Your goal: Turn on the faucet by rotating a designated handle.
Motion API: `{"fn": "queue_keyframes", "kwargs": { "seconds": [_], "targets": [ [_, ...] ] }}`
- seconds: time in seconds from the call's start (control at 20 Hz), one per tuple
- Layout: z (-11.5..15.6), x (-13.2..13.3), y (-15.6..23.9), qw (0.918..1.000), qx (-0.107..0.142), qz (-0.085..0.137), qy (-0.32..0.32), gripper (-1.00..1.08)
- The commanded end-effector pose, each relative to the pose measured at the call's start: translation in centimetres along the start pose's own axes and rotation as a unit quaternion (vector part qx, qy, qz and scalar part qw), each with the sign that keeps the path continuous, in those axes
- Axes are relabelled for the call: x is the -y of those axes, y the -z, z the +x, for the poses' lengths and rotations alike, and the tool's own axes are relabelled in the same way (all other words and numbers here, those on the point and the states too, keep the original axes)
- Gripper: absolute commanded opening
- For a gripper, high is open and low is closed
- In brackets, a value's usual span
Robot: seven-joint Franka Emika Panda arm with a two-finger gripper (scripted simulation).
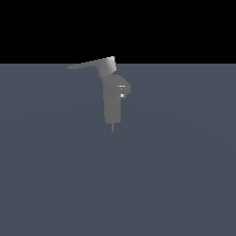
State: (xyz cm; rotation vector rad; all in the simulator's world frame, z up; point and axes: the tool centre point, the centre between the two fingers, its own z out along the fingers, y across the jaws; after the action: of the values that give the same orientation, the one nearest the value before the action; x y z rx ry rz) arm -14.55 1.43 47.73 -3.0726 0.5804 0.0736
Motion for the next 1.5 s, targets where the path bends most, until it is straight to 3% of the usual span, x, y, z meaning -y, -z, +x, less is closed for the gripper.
{"fn": "queue_keyframes", "kwargs": {
  "seconds": [0.0,0.35,0.7,1.05,1.45],
  "targets": [
    [1.3,1.1,-0.4,0.9996,0.004,-0.001,-0.028,-1.0],
    [4.7,4.1,-1.8,0.9944,0.015,-0.006,-0.104,-1.0],
    [7.9,7.3,-4.0,0.9833,0.025,-0.015,-0.18,-1.0],
    [10.8,10.7,-6.9,0.9662,0.031,-0.026,-0.254,-1.0],
    [13.7,14.5,-10.9,0.9398,0.034,-0.042,-0.337,-1.0]
  ]
}}
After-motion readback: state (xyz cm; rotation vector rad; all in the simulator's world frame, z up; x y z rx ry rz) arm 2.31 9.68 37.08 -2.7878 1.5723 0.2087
